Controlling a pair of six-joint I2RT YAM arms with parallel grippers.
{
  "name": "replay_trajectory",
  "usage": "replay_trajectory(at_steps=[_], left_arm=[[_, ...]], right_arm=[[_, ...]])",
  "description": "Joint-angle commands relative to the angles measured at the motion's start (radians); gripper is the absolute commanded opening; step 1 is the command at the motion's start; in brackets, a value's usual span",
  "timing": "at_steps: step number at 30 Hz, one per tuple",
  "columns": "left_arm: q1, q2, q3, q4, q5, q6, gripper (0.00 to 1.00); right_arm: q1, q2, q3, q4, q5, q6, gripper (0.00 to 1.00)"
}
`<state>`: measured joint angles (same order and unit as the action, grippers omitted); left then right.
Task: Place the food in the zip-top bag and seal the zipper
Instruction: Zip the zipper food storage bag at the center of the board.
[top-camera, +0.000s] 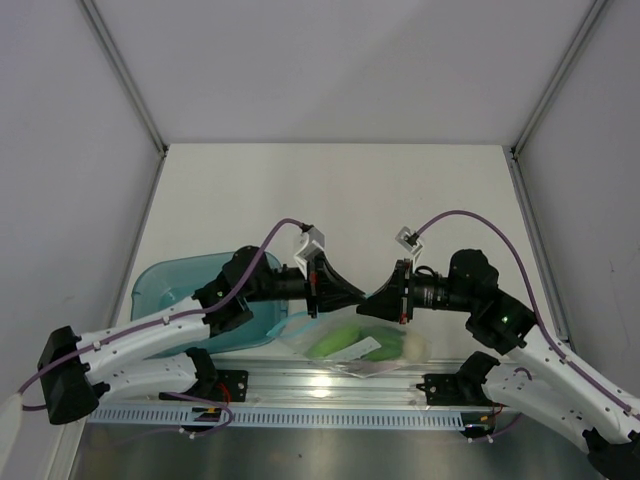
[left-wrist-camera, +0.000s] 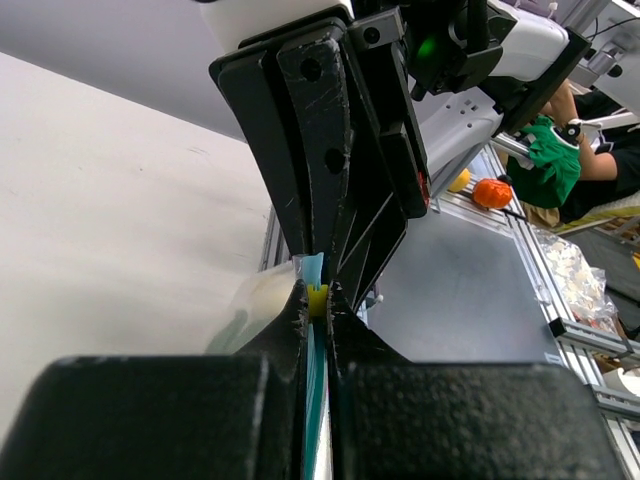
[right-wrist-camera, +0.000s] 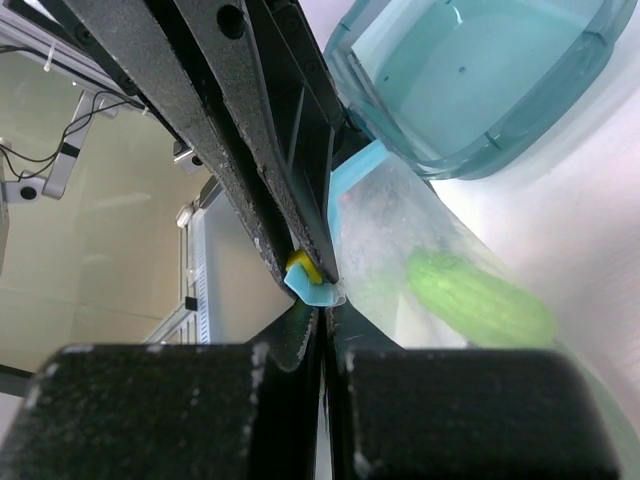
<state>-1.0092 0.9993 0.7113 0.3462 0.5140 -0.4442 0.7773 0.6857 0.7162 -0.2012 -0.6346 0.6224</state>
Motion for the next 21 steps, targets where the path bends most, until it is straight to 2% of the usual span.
replay_trajectory(at_steps=[1, 6, 9, 10, 15, 21], left_arm=[[0.024, -0.031, -0.015, -0.053, 0.06, -0.04, 0.01], [0.057, -0.062, -0.021, -0.033, 0.073, -0.07, 0.01], [0.061, -0.053, -0.015, -0.015, 0.104, -0.088, 0.01], [0.061, -0.048, -0.015, -0.006, 0.112, -0.093, 0.01], [0.061, -0.022, -0.022, 0.031, 0.139, -0.108, 0.01], [0.061, -0.008, -0.026, 0.037, 0.149, -0.113, 0.01]], right_arm=[[0.002, -0.029, 0.011, 0.125, 0.026, 0.011, 0.0], [0.002, 0.008, 0.02, 0.057, -0.069, -0.078, 0.0], [-0.001, 0.066, 0.064, -0.05, -0.085, -0.169, 0.13], [0.0, 0.071, 0.072, -0.064, -0.08, -0.187, 0.21], [0.0, 0.067, 0.123, -0.106, -0.059, -0.259, 0.29], [0.0, 0.109, 0.173, -0.164, -0.056, -0.308, 0.28]])
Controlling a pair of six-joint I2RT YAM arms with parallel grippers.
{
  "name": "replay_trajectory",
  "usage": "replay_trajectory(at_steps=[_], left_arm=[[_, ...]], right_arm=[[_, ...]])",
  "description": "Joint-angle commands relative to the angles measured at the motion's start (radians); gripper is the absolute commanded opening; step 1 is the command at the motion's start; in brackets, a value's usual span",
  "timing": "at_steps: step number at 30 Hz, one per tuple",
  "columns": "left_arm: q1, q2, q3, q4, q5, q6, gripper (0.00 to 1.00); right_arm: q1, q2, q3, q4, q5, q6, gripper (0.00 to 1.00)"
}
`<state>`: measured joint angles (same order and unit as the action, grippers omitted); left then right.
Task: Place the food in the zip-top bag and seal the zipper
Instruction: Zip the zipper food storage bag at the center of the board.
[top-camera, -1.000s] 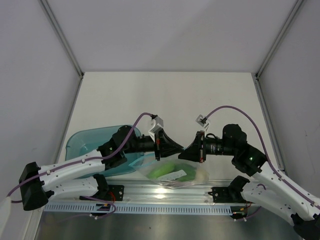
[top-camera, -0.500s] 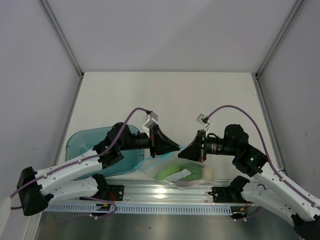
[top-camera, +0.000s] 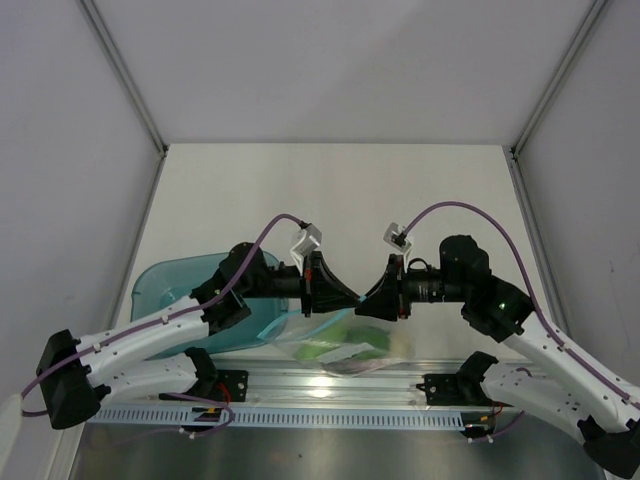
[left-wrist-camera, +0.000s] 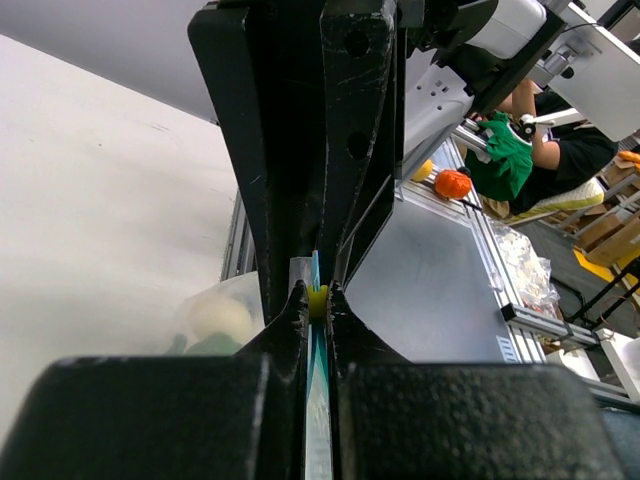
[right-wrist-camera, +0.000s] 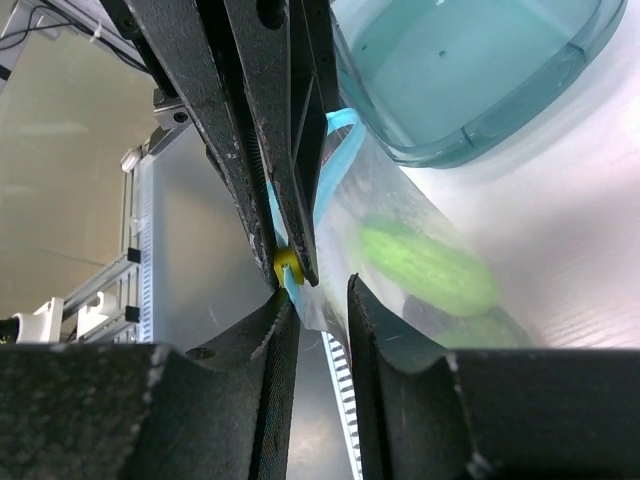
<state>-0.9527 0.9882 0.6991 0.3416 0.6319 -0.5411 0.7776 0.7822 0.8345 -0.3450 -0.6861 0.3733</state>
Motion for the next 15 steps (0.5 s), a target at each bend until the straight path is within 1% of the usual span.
replay_trajectory(at_steps=[1, 2, 4, 5, 6, 8, 11, 12, 14, 15], left_arm=[[0.006, 0.003, -0.01, 0.039, 0.031, -0.016, 0.01], [0.006, 0.004, -0.01, 0.039, 0.032, -0.016, 0.01], [0.006, 0.006, -0.01, 0.04, 0.034, -0.017, 0.0], [0.006, 0.006, -0.01, 0.042, 0.032, -0.017, 0.01], [0.006, 0.006, -0.01, 0.04, 0.031, -0.02, 0.01], [0.006, 0.007, -0.007, 0.04, 0.032, -0.022, 0.01], [0.008, 0.01, -0.004, 0.014, 0.023, -0.016, 0.01], [0.008, 0.012, 0.002, 0.004, 0.016, -0.008, 0.01], [0.008, 0.015, 0.005, -0.033, 0.008, 0.001, 0.01], [0.008, 0.017, 0.005, -0.045, 0.002, 0.015, 0.01]], right_arm=[[0.0, 0.012, 0.055, -0.014, -0.019, -0.06, 0.27], [0.0, 0.012, 0.055, -0.002, -0.024, -0.06, 0.26], [0.002, 0.015, 0.057, 0.003, -0.035, -0.059, 0.1], [0.0, 0.017, 0.057, 0.003, -0.044, -0.062, 0.03], [0.0, 0.02, 0.057, 0.003, -0.044, -0.062, 0.0], [0.0, 0.019, 0.052, 0.006, -0.041, -0.06, 0.0], [0.0, -0.006, 0.043, 0.014, 0.005, -0.045, 0.0], [0.002, -0.029, 0.04, 0.029, 0.055, -0.036, 0.0], [0.0, -0.057, 0.023, 0.053, 0.104, -0.01, 0.0], [0.002, -0.067, 0.018, 0.07, 0.161, 0.018, 0.0]])
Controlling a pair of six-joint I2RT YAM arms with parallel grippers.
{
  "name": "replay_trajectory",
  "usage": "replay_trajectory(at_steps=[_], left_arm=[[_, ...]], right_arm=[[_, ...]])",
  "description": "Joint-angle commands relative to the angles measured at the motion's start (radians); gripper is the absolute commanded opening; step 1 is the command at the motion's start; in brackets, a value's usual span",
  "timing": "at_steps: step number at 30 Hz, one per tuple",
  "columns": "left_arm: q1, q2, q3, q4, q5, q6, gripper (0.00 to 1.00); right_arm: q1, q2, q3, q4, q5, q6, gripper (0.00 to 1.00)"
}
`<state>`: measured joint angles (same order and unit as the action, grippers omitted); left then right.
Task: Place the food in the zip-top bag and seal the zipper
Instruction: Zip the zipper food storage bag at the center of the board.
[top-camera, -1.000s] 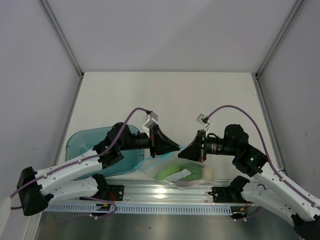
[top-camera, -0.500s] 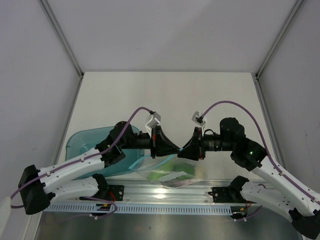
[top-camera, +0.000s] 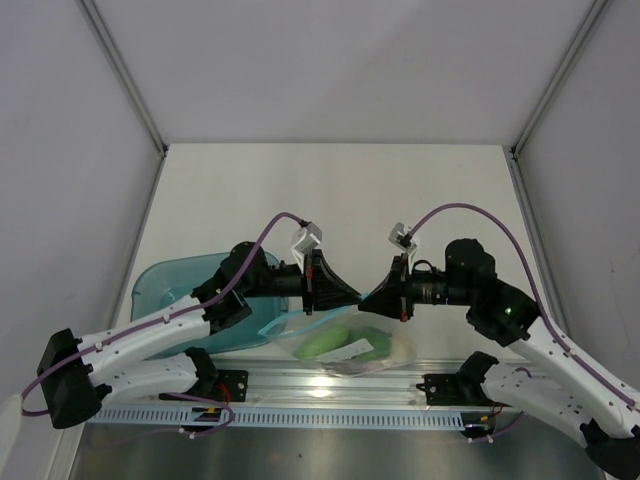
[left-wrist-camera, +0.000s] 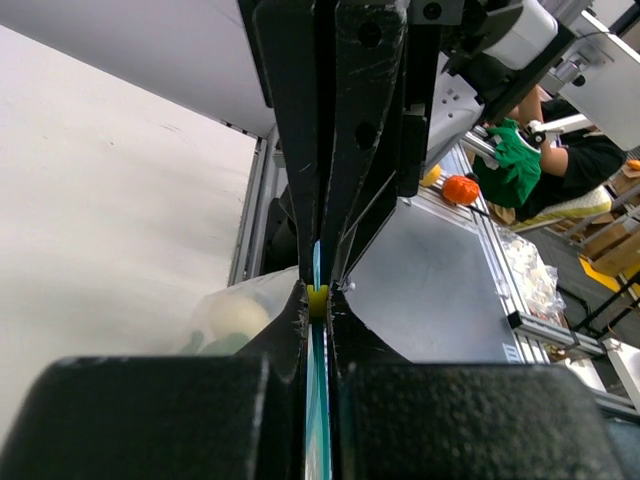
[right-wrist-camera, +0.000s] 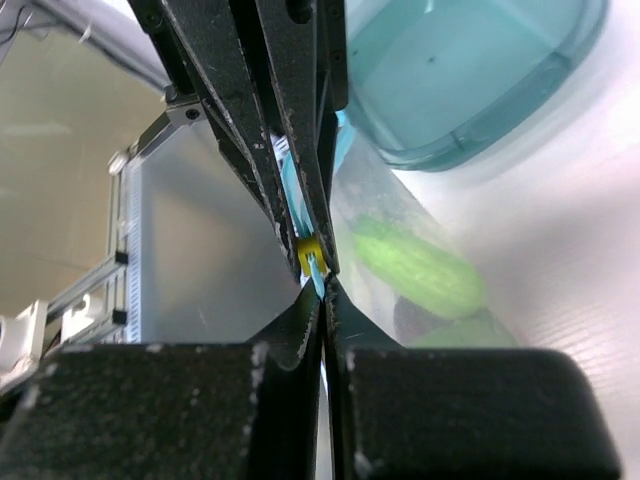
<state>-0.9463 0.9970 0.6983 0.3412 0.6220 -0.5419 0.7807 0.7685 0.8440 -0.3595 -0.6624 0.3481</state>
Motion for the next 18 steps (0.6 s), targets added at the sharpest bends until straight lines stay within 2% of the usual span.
replay_trajectory(at_steps=[1, 7, 18], left_arm=[[0.001, 0.008, 0.004, -0.056, 0.005, 0.02, 0.01], [0.001, 0.005, -0.008, -0.1, -0.011, 0.036, 0.01], [0.006, -0.032, -0.031, -0.151, -0.022, 0.048, 0.01]], right_arm=[[-0.001, -0.073, 0.007, 0.093, 0.158, 0.055, 0.0], [0.003, -0.127, -0.011, 0.103, 0.308, 0.104, 0.0], [0.003, -0.136, 0.001, 0.054, 0.323, 0.074, 0.0]])
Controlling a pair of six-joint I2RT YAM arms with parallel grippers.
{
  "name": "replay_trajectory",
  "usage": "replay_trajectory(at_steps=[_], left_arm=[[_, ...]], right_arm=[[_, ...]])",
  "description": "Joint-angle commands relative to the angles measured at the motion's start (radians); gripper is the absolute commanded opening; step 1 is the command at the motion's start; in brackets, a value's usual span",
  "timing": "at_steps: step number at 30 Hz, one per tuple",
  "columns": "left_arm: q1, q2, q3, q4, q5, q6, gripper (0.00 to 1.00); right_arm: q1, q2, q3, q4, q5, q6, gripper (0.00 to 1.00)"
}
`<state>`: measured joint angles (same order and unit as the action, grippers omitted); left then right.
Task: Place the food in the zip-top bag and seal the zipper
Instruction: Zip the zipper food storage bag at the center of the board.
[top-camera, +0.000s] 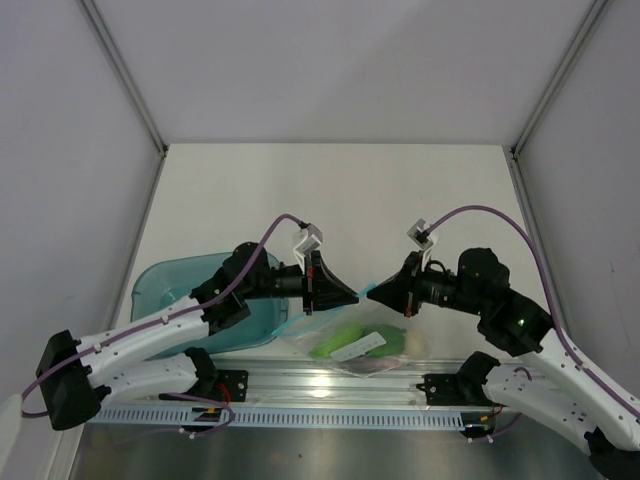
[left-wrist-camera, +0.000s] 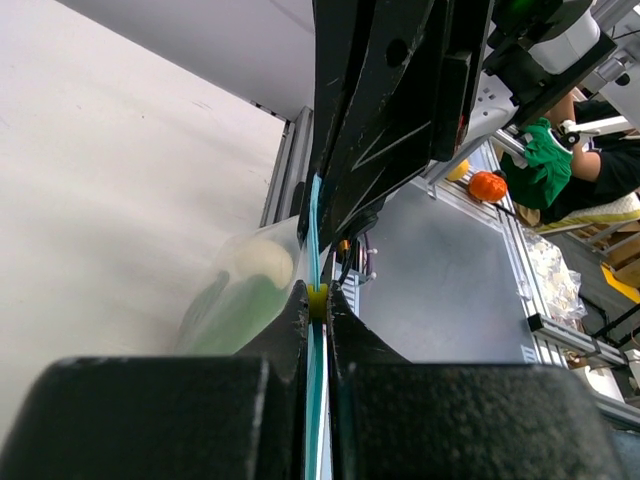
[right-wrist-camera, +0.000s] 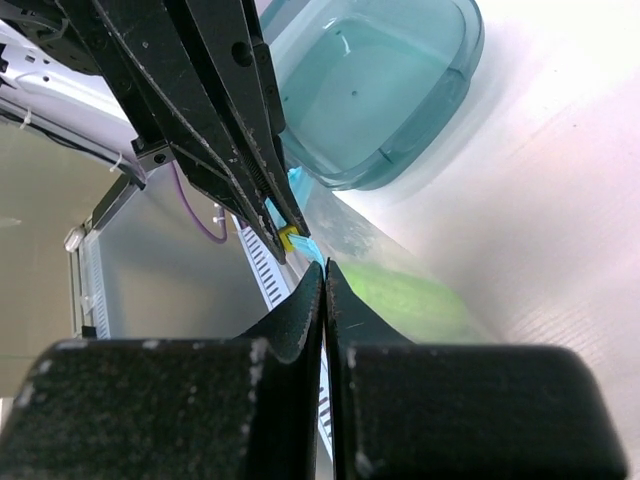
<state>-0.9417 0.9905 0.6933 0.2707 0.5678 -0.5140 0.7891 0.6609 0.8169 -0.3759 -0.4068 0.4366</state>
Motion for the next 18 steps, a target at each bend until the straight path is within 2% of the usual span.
replay_trajectory(at_steps=[1, 5, 10, 11, 14, 18], left_arm=[[0.003, -0.03, -0.026, -0.083, 0.032, 0.022, 0.01], [0.012, -0.049, -0.035, -0.09, 0.032, 0.022, 0.01], [0.015, -0.043, -0.035, -0.065, 0.066, 0.011, 0.01], [0.015, -0.039, -0.035, -0.053, 0.072, 0.006, 0.01], [0.015, -0.035, -0.035, -0.039, 0.087, 0.002, 0.01], [0.015, -0.042, -0.043, -0.036, 0.09, -0.001, 0.0]], right_arm=[[-0.007, -0.033, 0.03, 0.063, 0.069, -0.019, 0.0], [-0.007, -0.038, 0.033, 0.046, 0.056, -0.039, 0.0], [-0.019, 0.015, 0.033, 0.089, -0.245, -0.085, 0.0], [-0.021, 0.028, 0.034, 0.098, -0.283, -0.088, 0.09], [-0.024, 0.078, 0.042, 0.114, -0.363, -0.095, 0.19], [-0.027, 0.131, 0.053, 0.112, -0.408, -0.11, 0.24]])
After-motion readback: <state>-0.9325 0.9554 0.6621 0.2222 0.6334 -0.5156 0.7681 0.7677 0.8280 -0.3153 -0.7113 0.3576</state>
